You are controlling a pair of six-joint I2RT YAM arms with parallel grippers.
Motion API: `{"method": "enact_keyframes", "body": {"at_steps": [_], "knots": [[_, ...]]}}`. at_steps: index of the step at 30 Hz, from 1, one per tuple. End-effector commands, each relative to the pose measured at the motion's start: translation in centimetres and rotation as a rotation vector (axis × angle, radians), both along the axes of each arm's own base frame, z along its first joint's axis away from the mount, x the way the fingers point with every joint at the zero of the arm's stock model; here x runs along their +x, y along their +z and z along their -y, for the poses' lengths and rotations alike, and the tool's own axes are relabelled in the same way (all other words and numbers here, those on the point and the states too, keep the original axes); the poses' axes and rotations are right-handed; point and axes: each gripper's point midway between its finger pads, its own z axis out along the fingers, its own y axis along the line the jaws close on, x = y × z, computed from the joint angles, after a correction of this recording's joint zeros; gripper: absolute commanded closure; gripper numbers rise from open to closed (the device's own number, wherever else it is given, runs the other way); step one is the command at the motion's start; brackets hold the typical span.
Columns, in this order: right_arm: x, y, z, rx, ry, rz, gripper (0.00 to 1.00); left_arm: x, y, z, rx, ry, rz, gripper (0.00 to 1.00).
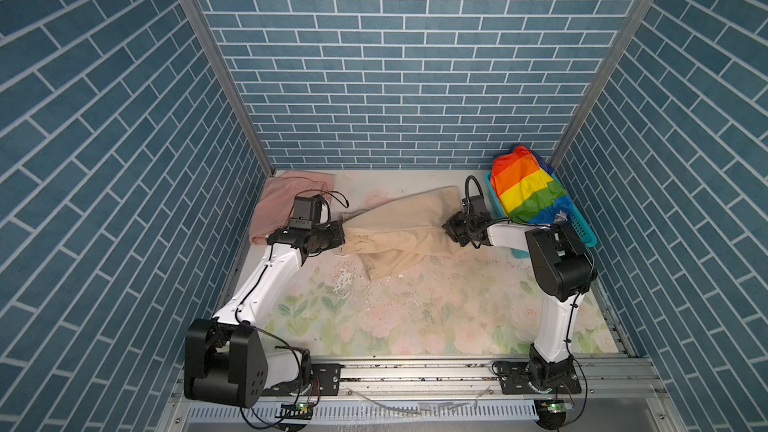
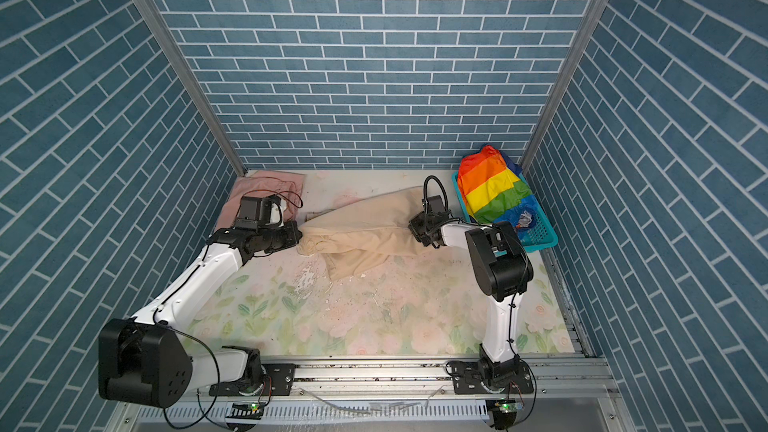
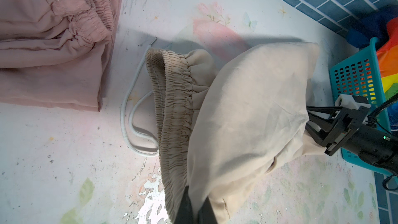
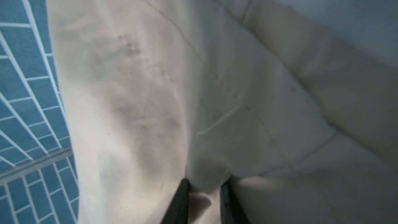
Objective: Fold and stack the shorts
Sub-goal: 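Grasp the beige shorts' leg hem near the basket with the right gripper, then lift the beige shorts high with both grippers, stretching waistband and hem apart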
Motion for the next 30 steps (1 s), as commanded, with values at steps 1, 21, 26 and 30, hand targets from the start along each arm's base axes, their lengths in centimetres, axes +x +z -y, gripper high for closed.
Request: {"method": "enact_keyframes", "body": {"at_steps": [1,21,26,30], "knots": [[-0.9,-2.6,1.0,-0.045,-0.038,-0.058,0.89,-0.4,0.2,-0.2,0.01,-0.007,0.007,1.0],[2.2,13.1,8.0,-0.267,0.044,0.295,1.0,2.2,3.4,-1.4,0.075,0.016,0.044,1.0],[2.8,20.0,11.6,-0.326,0.024,0.42,1.0,5.4,7.4,-2.0,0.089,0.039,0.119,1.0],[3.9,25.7,14.2,-0.379,-0.018,0.529,1.0,8.6,11.8,-1.9,0.095,0.037,0.189,1.0]]}}
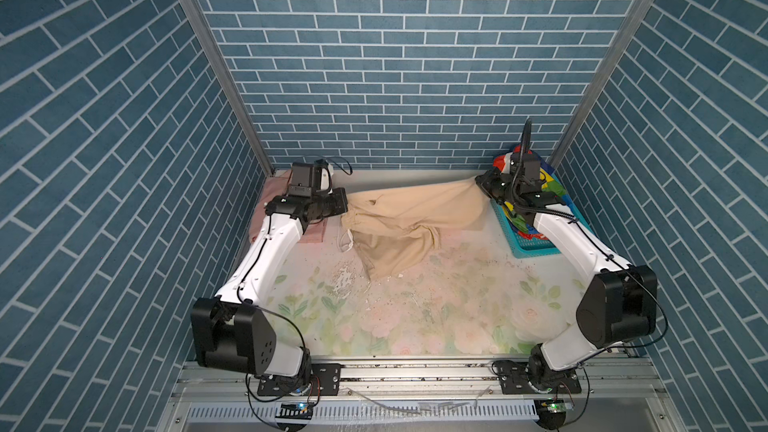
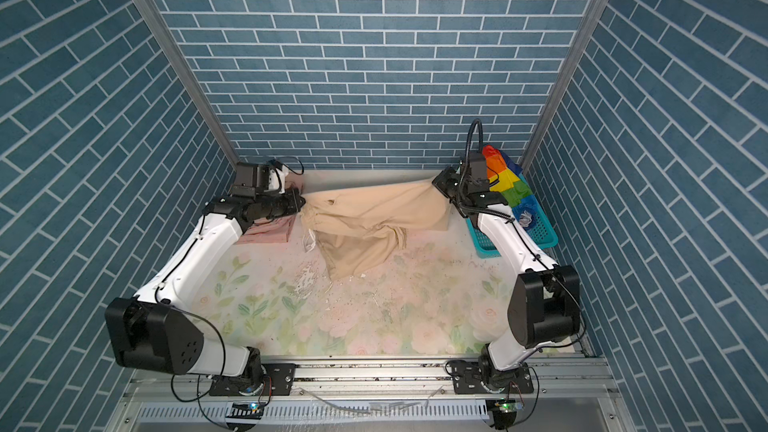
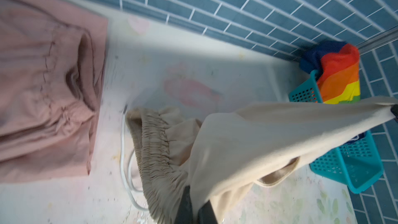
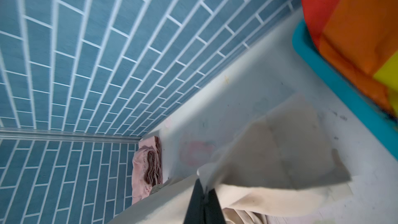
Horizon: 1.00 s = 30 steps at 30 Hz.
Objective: Fold and stack the shorts
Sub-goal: 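Lift the beige shorts high with both grippers, stretching waistband and hem apart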
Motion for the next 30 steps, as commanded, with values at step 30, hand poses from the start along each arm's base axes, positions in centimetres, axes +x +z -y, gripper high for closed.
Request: {"method": "enact_keyframes", "body": {"at_steps": [30], "knots": [[-10.2,38.9,14.8,-0.105,-0.174,0.761,1.0,-11.9,36.9,-5.8,0.001,0.247,0.766,1.0]]}}
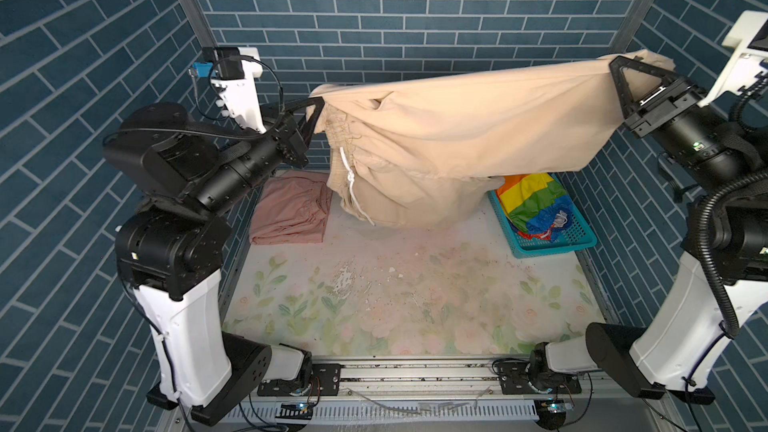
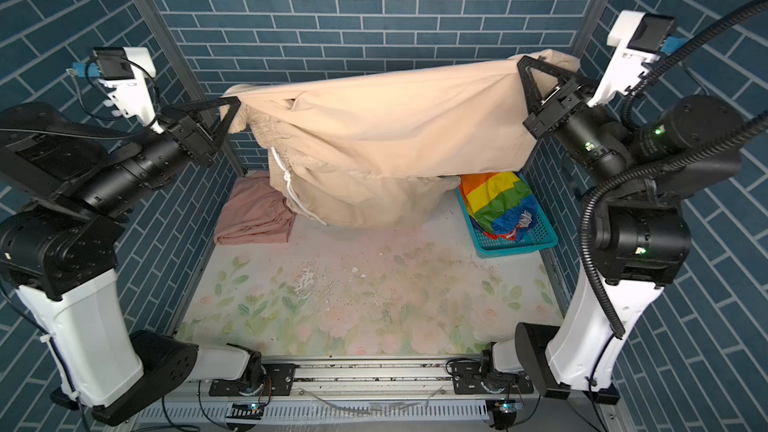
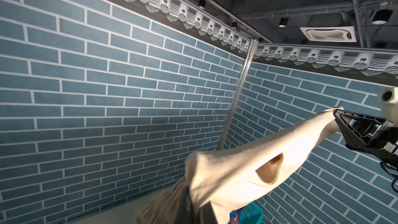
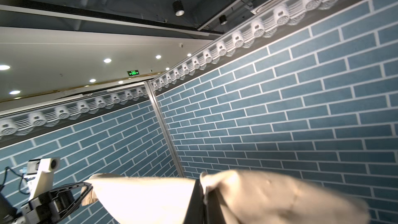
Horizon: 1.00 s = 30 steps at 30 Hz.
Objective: Fold and stack the shorts
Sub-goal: 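Lift the beige shorts high with both grippers, stretching waistband and hem apart, then lower the beige shorts onto the table with both grippers, laying them flat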
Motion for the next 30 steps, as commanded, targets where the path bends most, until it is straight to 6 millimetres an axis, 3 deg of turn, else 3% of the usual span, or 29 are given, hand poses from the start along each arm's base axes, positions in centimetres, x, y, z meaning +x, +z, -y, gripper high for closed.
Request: {"method": "enact_keyframes", "body": {"at_steps": [1,4,7,11,12,16,20,23,27,30], "knots": [[14.2,-5.5,9.2,0.159,-0.338,-0.231,1.0,6.6,-4.0,-8.3,-0.01,0.469,-0.17,1.0],[21.8,-12.3,9.5,0.132,-0.308,-0.407,1.0,11.5,-8.8,-9.2,-0.001,0.476,-0.323,1.0],[28.1,-20.9,8.3,0.03,-0.301,-0.584,1.0,15.8,-14.8,-9.6,0.055,0.49,-0.475,1.0],[33.9,-30.5,6.3,-0.063,-0.271,-0.743,1.0,20.6,-24.4,-10.1,0.146,0.503,-0.684,1.0],[35.8,-34.1,5.8,-0.081,-0.263,-0.796,1.0,21.5,-26.8,-10.1,0.162,0.499,-0.734,1.0],[39.3,-40.1,4.4,-0.123,-0.255,-0.853,1.0,24.4,-34.4,-10.0,0.21,0.487,-0.867,1.0],[41.0,-42.9,3.5,-0.133,-0.245,-0.861,1.0,26.8,-39.2,-10.5,0.278,0.495,-0.952,1.0],[41.3,-42.8,3.1,-0.142,-0.246,-0.842,1.0,28.4,-41.7,-10.7,0.318,0.489,-1.003,1.0],[40.5,-39.4,3.5,-0.14,-0.266,-0.78,1.0,30.5,-43.0,-10.7,0.33,0.468,-1.038,1.0],[38.5,-35.9,3.5,-0.137,-0.272,-0.749,1.0,31.5,-41.5,-10.5,0.293,0.449,-1.022,1.0]]}}
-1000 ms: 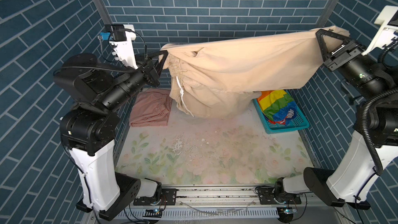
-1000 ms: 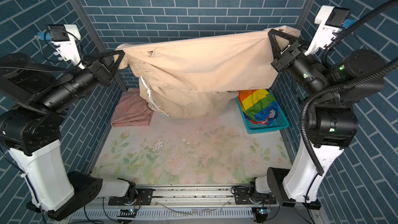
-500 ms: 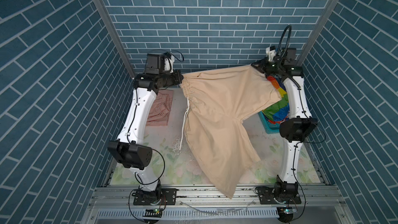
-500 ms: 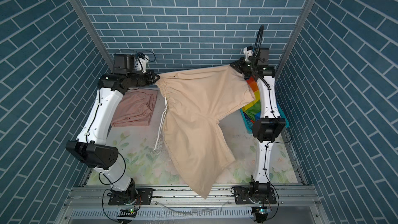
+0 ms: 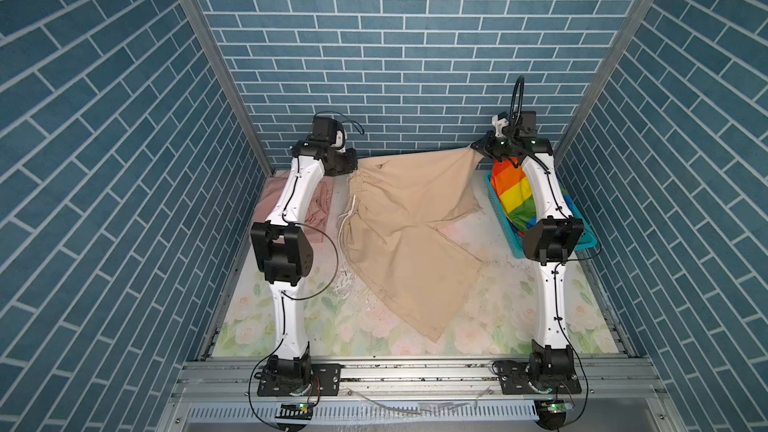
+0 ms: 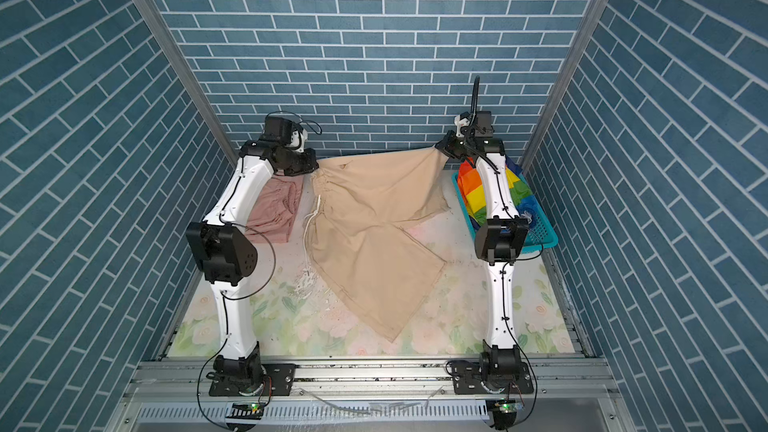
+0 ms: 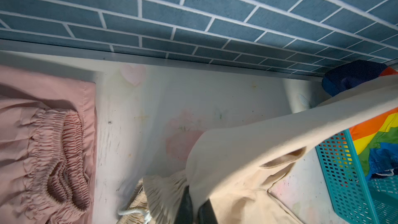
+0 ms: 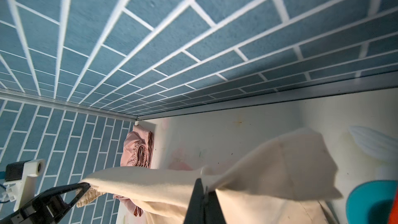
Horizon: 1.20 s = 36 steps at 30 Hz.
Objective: Fold and stack the shorts
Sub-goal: 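Lower the beige shorts onto the table with both grippers, laying them flat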
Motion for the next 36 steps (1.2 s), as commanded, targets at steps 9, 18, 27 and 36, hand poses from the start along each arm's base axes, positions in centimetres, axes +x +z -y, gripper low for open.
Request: {"method": "enact_keyframes", "body": {"at_steps": [9,18,27,36], "knots": [[-11.1,6.2,5.0,-0.242,-0.196,0.06,1.0,-1.7,-0.9,-8.6,0.006,0.21,-0.062,0.93],[-26.9,-7.8,-3.8,-0.205,-0.017,-0.193,1.0,-5.9,-8.4,-9.9,-0.068,0.235,-0.192,0.85],[-38.7,-20.4,-10.3,-0.256,0.115,-0.403,1.0,-9.0,-12.8,-9.2,-0.12,0.244,-0.282,0.37],[-40.1,-25.7,-8.7,-0.399,0.129,-0.492,1.0,-11.9,-10.1,-8.9,-0.132,0.249,-0.258,0.0]]}}
